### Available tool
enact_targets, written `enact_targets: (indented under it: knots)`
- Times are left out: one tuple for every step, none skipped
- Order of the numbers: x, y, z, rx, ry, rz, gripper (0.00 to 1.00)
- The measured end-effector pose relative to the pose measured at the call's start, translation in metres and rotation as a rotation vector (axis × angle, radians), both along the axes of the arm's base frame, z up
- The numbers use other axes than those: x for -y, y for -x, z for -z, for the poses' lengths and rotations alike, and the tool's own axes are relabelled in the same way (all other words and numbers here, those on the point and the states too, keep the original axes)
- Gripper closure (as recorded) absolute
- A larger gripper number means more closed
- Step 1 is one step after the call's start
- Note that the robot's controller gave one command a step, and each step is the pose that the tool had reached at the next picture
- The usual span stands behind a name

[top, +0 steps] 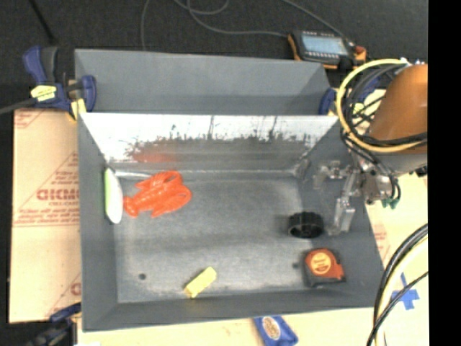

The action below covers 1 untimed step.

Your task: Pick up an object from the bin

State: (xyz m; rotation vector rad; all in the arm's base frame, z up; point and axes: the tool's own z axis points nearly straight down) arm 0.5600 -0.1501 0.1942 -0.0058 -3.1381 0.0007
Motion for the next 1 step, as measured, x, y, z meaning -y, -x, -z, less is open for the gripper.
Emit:
enact_targets:
  knots:
    - [-0.0007,-0.0015,-0.0049,0.008,0.002,-0.004,0.0]
